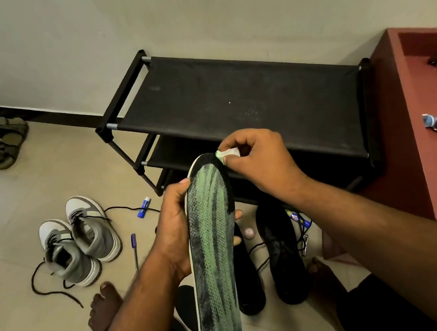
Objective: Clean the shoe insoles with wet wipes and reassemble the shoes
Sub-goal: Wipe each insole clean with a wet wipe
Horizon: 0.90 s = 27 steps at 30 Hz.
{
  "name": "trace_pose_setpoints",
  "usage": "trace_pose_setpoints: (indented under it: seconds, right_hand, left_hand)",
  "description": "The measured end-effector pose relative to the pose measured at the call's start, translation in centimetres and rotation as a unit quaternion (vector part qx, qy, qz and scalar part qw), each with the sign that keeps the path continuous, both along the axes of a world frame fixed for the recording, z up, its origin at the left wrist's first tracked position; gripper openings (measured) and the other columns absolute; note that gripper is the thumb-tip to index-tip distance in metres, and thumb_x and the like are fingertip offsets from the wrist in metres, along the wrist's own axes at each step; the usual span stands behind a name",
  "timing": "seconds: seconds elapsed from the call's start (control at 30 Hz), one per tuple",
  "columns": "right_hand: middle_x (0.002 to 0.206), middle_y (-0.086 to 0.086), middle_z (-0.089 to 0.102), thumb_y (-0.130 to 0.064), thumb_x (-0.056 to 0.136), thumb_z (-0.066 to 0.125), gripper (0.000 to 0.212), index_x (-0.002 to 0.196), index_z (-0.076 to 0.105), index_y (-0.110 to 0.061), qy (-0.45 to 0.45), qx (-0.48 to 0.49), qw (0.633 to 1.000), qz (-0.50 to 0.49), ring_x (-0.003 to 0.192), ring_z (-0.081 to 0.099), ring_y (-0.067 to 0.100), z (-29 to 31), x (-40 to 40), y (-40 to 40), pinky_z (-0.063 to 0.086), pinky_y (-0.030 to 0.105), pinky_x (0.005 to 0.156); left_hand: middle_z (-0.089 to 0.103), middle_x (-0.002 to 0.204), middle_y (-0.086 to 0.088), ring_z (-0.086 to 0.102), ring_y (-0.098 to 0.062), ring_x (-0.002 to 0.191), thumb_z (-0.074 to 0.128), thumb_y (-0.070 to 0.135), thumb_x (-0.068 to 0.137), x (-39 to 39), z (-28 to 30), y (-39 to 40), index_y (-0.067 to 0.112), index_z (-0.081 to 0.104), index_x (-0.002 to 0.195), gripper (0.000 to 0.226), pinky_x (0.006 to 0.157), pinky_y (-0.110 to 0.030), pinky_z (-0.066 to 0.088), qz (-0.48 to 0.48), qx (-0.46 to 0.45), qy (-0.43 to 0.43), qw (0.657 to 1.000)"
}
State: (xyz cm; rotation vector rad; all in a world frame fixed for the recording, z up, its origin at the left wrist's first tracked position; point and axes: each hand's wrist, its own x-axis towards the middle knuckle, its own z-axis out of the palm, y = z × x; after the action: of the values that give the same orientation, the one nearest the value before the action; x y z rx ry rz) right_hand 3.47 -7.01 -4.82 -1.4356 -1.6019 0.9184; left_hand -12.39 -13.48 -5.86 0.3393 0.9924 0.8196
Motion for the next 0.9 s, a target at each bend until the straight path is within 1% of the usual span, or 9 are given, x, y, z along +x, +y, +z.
trace_pose_setpoints:
  seconds: [0.13,0.23,0.37,0.5,0.6,0.67,0.73,0.8,0.9]
  right_hand:
    - [0.071,-0.021,0.063,-0.005,0.078,0.071,0.018,0.087,0.076,-0.019,0.0,-0.004,1.0,-0.008,0.062,0.058,-0.007,-0.1,-0.5,-0.4,0.042,0.006,0.06]
    - [0.071,-0.021,0.064,-0.007,0.079,0.072,0.016,0.089,0.077,-0.019,0.018,0.002,1.0,-0.003,0.065,0.06,-0.008,0.1,-0.7,-0.6,0.042,0.006,0.061]
    - [0.08,-0.02,0.068,-0.009,0.081,0.073,0.016,0.092,0.077,-0.019,0.026,0.009,0.999,0.025,0.074,0.062,-0.009,0.4,-0.8,-1.1,0.043,0.007,0.067]
    - [0.09,-0.011,0.072,-0.007,0.081,0.072,0.016,0.094,0.077,-0.016,0.017,0.039,0.996,0.081,0.086,0.065,-0.002,0.7,-1.2,-1.7,0.051,0.015,0.078]
    - [0.093,-0.005,0.073,-0.004,0.08,0.072,0.017,0.094,0.077,-0.012,0.005,0.065,0.991,0.113,0.089,0.066,0.004,0.5,-1.4,-2.1,0.054,0.023,0.083]
    - [0.092,-0.003,0.072,-0.002,0.08,0.071,0.016,0.093,0.077,-0.01,0.004,0.077,0.988,0.135,0.088,0.066,0.005,0.3,-1.6,-2.2,0.055,0.025,0.082]
    - [0.09,-0.003,0.072,0.0,0.079,0.07,0.016,0.091,0.077,-0.009,0.001,0.089,0.983,0.159,0.086,0.066,0.004,0.3,-1.7,-2.4,0.054,0.022,0.08]
    - [0.089,-0.001,0.073,0.003,0.078,0.069,0.017,0.09,0.077,-0.007,-0.002,0.107,0.977,0.184,0.084,0.067,0.006,0.3,-1.9,-2.6,0.054,0.018,0.078]
    - [0.086,0.003,0.073,0.005,0.077,0.068,0.017,0.088,0.077,-0.005,0.003,0.125,0.97,0.206,0.081,0.068,0.008,0.2,-2.1,-3.0,0.055,0.022,0.076]
  left_hand:
    - [0.065,0.11,-0.022,0.065,-0.042,0.103,0.053,0.059,0.084,-0.1,-0.3,-0.2,0.009,0.063,0.126,0.066,0.074,-0.051,0.054,-0.023,0.001,0.012,1.0]
    - [0.065,0.107,-0.021,0.067,-0.039,0.099,0.054,0.063,0.081,-0.3,-0.3,-0.3,0.009,0.065,0.125,0.07,0.068,-0.049,0.057,-0.031,-0.005,0.022,0.999]
    - [0.066,0.105,-0.02,0.068,-0.036,0.092,0.053,0.067,0.081,-0.3,0.0,-0.3,0.008,0.067,0.122,0.073,0.064,-0.047,0.057,-0.037,-0.019,0.025,0.999]
    - [0.071,0.108,-0.018,0.069,-0.036,0.092,0.048,0.072,0.081,-0.2,-0.4,-0.4,0.015,0.062,0.13,0.076,0.068,-0.046,0.054,-0.042,-0.01,0.078,0.996]
    - [0.07,0.112,-0.019,0.071,-0.036,0.091,0.042,0.069,0.086,-0.2,-0.4,-0.6,0.022,0.06,0.132,0.068,0.069,-0.047,0.055,-0.046,0.001,0.089,0.995]
    - [0.07,0.112,-0.021,0.071,-0.038,0.091,0.04,0.067,0.089,-0.2,-0.4,-0.6,0.025,0.06,0.13,0.062,0.072,-0.049,0.055,-0.043,0.005,0.1,0.994]
    - [0.073,0.105,-0.022,0.072,-0.038,0.089,0.038,0.064,0.092,-0.2,-0.3,-0.6,0.022,0.062,0.126,0.059,0.074,-0.049,0.054,-0.038,0.009,0.11,0.993]
    - [0.074,0.096,-0.02,0.073,-0.035,0.082,0.036,0.063,0.096,-0.2,-0.3,-0.6,0.017,0.063,0.122,0.059,0.067,-0.045,0.056,-0.032,0.012,0.111,0.993]
    - [0.073,0.083,-0.018,0.072,-0.029,0.067,0.032,0.061,0.099,-0.2,-0.2,-0.5,0.009,0.067,0.111,0.063,0.058,-0.039,0.056,-0.024,0.013,0.109,0.994]
